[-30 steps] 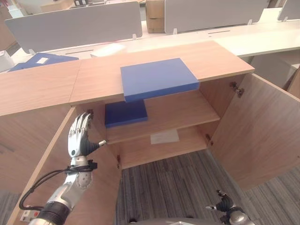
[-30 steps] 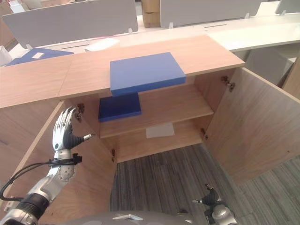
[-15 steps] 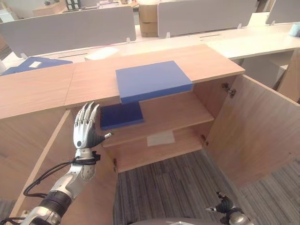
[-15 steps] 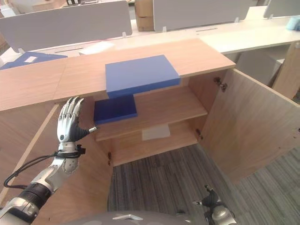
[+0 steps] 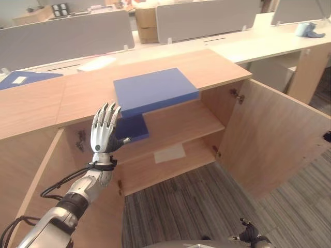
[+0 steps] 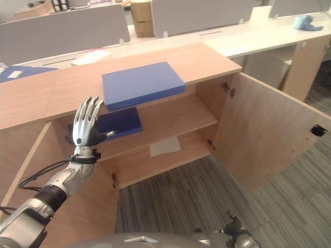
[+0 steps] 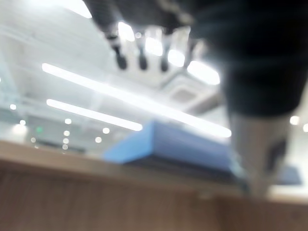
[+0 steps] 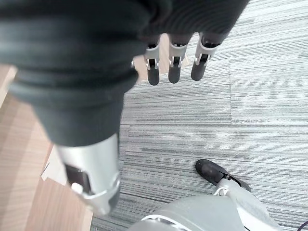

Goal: Put the empty folder in the office cabinet

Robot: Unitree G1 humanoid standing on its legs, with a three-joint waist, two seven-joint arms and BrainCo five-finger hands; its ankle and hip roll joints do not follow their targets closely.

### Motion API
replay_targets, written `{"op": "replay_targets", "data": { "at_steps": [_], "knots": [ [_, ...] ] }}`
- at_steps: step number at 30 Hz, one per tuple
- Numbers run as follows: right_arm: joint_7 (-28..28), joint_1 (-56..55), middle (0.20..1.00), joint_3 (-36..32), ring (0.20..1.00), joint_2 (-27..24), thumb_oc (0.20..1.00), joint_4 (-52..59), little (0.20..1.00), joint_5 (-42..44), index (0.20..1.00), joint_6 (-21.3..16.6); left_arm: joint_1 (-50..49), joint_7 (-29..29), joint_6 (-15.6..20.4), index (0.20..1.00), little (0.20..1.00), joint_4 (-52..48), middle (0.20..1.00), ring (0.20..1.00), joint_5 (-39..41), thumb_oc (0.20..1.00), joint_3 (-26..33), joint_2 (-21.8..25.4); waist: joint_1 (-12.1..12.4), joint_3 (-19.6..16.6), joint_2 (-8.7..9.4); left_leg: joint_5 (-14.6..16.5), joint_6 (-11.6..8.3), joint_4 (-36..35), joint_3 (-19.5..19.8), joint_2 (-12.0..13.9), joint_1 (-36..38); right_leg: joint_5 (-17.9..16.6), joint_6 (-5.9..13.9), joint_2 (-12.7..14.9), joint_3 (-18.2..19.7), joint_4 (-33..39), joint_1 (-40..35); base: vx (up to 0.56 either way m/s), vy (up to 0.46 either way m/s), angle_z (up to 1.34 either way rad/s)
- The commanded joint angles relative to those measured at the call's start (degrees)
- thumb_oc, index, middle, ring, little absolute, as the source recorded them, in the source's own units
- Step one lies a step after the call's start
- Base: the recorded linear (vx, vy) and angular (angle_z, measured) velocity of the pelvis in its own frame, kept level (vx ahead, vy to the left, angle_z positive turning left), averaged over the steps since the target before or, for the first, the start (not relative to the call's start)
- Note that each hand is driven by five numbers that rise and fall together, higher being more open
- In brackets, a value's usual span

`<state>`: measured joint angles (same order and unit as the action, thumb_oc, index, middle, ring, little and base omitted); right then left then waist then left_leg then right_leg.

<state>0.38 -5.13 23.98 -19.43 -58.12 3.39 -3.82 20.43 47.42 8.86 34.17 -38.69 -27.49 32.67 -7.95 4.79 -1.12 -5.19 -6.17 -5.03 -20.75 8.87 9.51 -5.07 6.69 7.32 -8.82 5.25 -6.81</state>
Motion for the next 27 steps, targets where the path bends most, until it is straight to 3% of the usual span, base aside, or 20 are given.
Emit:
{"op": "replay_targets", "data": {
  "at_steps": [1,15,27],
  "knots": [
    [-1.7,4.0,1.0,0.1,1.0,-0.8,1.0,0.3,1.0,-1.0,1.0,-1.8,7.1,2.9,-0.1,1.0,1.0,3.7,1.0,1.0,-1.3,1.0,-0.3,1.8,-0.5,2.0,-0.72,7.6,1.61,0.0,0.9,0.6,2.0,5.3,0.69,-0.2,0.2,-0.3,-1.0,0.05,0.038,-0.19],
    [-2.3,2.3,1.0,-1.6,1.0,-2.3,1.0,-0.1,1.0,-2.1,1.0,-4.1,14.0,2.3,-0.2,1.0,1.0,16.2,1.0,1.0,-0.6,1.0,-2.0,1.5,-4.2,2.2,-0.19,8.2,2.23,0.0,-2.4,0.0,2.5,4.4,1.18,-0.9,3.9,-0.3,0.7,0.05,0.038,-0.13],
    [-2.7,2.3,1.0,-1.4,1.0,-4.0,1.0,1.3,1.0,-1.6,1.0,-5.0,20.5,2.7,-1.7,1.0,1.0,19.8,1.0,1.0,2.1,1.0,-3.2,3.2,-6.2,3.6,-0.12,9.2,2.22,0.0,-2.8,-0.2,1.8,4.5,1.86,-1.1,6.3,-0.3,2.3,0.05,0.046,-0.07]
  ]
}}
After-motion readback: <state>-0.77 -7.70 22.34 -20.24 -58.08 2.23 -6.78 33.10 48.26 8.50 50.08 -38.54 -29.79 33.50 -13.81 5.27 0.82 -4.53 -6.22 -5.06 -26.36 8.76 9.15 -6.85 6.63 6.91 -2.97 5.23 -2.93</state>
